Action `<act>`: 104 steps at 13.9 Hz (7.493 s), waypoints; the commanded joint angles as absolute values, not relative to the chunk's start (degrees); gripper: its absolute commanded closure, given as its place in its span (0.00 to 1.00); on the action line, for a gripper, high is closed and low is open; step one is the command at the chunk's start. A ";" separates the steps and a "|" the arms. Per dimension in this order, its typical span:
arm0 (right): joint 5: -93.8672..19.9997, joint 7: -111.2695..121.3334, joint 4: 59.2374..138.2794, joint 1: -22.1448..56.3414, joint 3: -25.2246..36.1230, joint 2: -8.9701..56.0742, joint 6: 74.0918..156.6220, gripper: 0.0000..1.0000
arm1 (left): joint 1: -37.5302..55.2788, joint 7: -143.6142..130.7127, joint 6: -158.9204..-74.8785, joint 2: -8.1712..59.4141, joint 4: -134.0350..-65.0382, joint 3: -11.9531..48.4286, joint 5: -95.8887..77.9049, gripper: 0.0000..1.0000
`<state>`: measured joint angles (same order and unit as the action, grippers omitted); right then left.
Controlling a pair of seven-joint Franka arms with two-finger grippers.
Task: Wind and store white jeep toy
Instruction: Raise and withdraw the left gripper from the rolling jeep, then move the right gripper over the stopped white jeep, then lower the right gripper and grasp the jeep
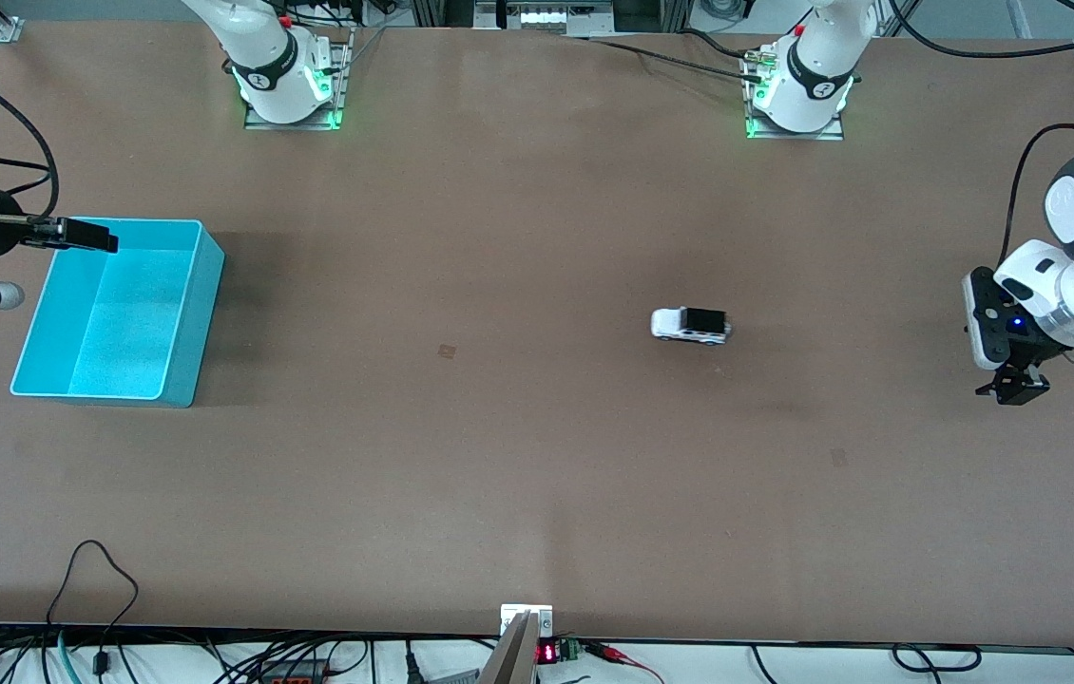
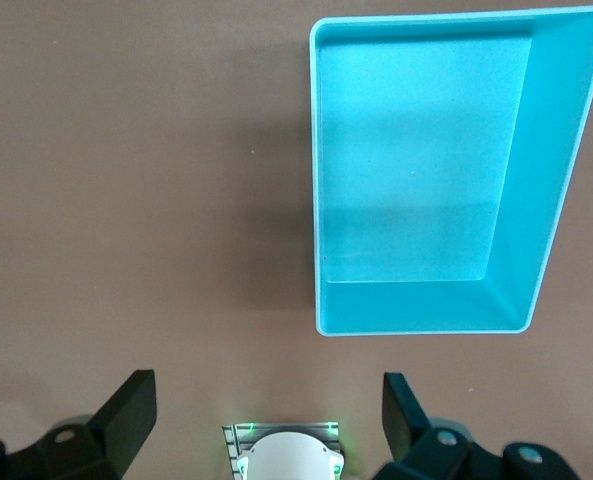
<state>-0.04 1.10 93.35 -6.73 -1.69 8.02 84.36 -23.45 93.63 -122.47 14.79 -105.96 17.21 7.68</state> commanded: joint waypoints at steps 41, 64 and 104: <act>0.44 -12.64 112.02 -4.58 -2.20 -1.99 94.71 0.00 | -6.24 2.72 -100.11 11.52 -81.83 3.69 -1.41 0.00; -3.96 -103.88 134.29 12.92 -2.37 5.88 128.57 0.00 | -0.18 0.97 -93.96 9.40 -82.26 -2.37 -1.41 0.00; -2.90 -100.90 135.18 12.75 -4.66 14.85 137.46 0.00 | -0.26 0.18 -92.90 9.40 -82.79 -2.20 -3.25 0.00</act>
